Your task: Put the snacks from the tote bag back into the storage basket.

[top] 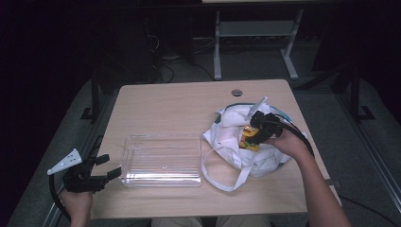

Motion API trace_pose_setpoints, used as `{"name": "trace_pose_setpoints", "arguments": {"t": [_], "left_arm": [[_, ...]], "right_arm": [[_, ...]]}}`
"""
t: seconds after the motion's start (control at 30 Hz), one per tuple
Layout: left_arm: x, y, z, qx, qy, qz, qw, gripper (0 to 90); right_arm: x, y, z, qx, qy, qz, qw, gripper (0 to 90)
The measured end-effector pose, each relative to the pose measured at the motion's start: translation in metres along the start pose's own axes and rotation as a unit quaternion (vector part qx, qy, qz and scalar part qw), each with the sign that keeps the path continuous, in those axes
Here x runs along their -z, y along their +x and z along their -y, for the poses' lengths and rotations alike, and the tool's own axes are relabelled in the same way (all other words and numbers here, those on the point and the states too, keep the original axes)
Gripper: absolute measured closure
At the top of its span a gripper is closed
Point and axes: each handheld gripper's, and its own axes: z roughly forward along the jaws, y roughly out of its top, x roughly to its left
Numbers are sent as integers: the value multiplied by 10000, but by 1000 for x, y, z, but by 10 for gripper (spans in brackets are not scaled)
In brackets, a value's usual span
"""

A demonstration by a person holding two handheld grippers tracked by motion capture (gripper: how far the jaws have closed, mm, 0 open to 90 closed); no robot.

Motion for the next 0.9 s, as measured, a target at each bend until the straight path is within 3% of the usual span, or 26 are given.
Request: {"name": "trace_pose_setpoints", "arguments": {"t": [0.57, 0.9], "left_arm": [[-1, 0, 0, -7, 36, 3, 10000, 127], [0, -1, 0, -5, 32, -10, 10000, 128]], "right_arm": [[2, -2, 0, 9, 15, 23, 10000, 505], [11, -5, 2, -73, -116, 77, 9999, 511]]}}
